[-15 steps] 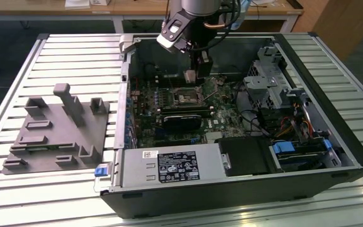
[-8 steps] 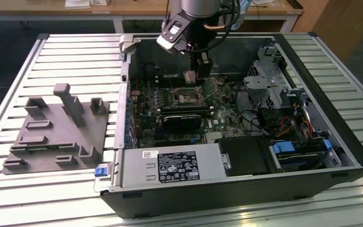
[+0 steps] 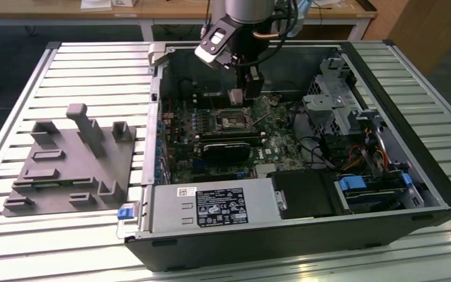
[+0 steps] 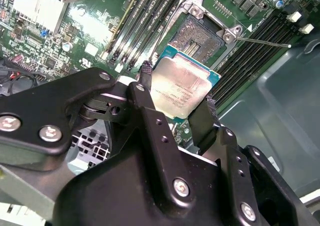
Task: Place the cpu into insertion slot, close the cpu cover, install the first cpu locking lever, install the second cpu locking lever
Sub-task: 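Place the cpu into insertion slot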
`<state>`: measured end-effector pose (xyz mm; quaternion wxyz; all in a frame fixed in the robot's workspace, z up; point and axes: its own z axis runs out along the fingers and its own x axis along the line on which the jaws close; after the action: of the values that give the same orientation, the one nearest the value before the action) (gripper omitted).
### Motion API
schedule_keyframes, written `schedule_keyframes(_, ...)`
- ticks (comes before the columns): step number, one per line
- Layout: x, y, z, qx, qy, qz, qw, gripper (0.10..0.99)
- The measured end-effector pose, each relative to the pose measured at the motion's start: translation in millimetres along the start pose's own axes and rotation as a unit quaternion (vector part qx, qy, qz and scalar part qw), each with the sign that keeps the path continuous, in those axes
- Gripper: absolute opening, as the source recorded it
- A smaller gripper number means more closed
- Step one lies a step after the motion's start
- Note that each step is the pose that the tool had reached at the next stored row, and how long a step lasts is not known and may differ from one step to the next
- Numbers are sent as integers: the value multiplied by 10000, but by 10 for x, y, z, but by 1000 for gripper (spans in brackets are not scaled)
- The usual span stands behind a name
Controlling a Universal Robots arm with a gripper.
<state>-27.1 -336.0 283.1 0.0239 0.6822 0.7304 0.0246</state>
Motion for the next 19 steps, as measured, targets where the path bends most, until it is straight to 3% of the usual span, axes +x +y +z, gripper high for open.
schedule_keyframes(19, 0, -5, 72, 0, 0, 0, 10000, 541)
